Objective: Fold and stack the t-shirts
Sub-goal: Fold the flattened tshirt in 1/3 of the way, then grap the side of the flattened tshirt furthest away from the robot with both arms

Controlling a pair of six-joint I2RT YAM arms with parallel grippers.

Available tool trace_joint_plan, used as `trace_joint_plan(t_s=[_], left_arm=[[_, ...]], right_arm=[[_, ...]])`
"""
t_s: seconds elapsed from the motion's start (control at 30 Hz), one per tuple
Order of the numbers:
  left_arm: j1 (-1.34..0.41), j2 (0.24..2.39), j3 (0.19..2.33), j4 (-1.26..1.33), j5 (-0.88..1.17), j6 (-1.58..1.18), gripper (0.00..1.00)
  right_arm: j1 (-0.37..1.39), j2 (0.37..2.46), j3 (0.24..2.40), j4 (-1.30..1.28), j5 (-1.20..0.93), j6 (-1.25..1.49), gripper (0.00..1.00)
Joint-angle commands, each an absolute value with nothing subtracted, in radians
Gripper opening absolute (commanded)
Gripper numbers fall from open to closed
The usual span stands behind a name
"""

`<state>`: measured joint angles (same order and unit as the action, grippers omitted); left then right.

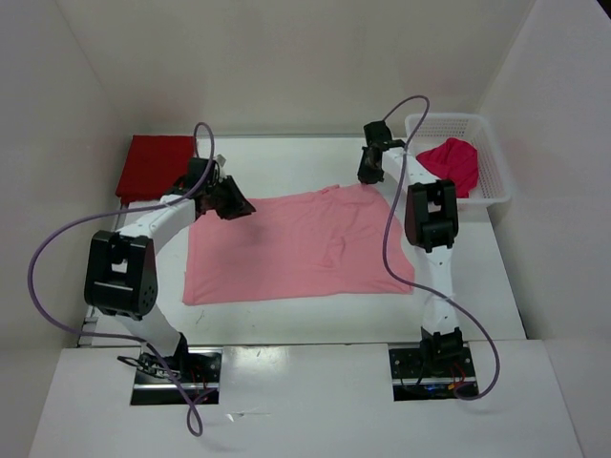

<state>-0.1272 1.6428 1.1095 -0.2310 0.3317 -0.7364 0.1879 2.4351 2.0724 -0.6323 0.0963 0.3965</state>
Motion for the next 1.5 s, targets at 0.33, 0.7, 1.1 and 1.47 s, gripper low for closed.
trace_joint_plan(t_s=[0.33, 0.7, 1.1, 1.47], left_arm=[[-0.190, 1.671, 1.144, -0.138, 0.367, -0.750, 0.29], [-0.219, 1.525, 0.939, -0.106, 0.365, -0.759, 0.33], [-0.219, 1.490, 0.940, -0.115, 0.367, -0.759, 0.35], [-0.219, 1.514, 0.871, -0.084, 0.365, -0.779, 0.36]], right_arm=[[0.179, 1.866, 1.473, -0.364, 0.022, 0.408, 0.13], [0.219, 1.559, 1.051, -0.428, -0.046, 0.416, 0.34], [0.173, 1.770, 1.456, -0.388, -0.080, 0.477, 0.53], [0.225, 1.885, 1.306, -0.374, -0.121, 0.456, 0.03]])
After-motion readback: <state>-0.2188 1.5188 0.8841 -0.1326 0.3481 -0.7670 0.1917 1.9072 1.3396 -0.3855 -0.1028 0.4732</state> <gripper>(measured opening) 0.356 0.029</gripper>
